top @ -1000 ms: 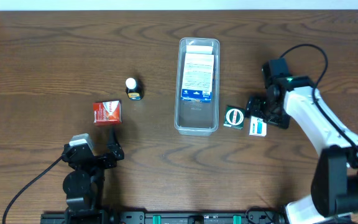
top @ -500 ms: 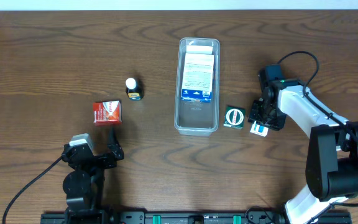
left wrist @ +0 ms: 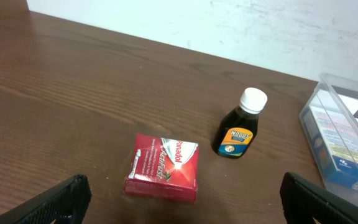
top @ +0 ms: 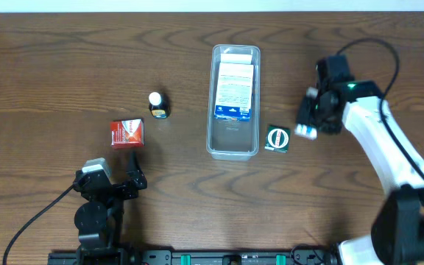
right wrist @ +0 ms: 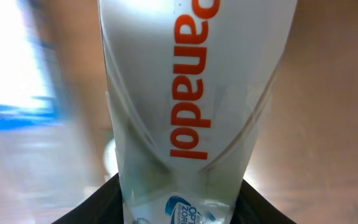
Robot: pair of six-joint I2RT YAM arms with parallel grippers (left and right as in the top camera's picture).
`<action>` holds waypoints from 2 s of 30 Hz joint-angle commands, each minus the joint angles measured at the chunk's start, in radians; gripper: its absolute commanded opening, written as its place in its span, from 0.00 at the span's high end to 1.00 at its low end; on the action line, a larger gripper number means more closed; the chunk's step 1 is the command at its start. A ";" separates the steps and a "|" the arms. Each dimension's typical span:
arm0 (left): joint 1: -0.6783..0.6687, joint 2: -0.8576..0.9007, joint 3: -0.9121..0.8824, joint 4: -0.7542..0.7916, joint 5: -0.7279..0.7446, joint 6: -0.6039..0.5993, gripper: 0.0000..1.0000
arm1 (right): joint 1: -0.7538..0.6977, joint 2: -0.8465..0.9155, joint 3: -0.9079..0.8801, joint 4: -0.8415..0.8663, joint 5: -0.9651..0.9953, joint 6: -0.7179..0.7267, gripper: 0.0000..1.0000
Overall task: Pack container
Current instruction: 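Move the right gripper to the white tube box and grasp it, then lower the white tube box into the container and release, then reach the right gripper down and grasp the green round tin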
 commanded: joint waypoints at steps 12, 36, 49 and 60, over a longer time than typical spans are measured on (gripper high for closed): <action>-0.002 0.000 -0.023 -0.013 0.007 0.014 0.02 | 0.311 0.076 0.112 0.322 -0.022 0.013 0.60; -0.002 0.000 -0.023 -0.013 0.007 0.014 0.02 | 0.311 0.395 0.112 0.702 -0.186 0.041 0.43; -0.002 0.000 -0.023 -0.013 0.007 0.014 0.02 | 0.224 0.119 0.112 0.473 -0.260 -0.130 0.43; -0.002 0.000 -0.023 -0.013 0.007 0.014 0.02 | 0.087 -0.133 0.105 -0.045 0.010 -0.163 0.19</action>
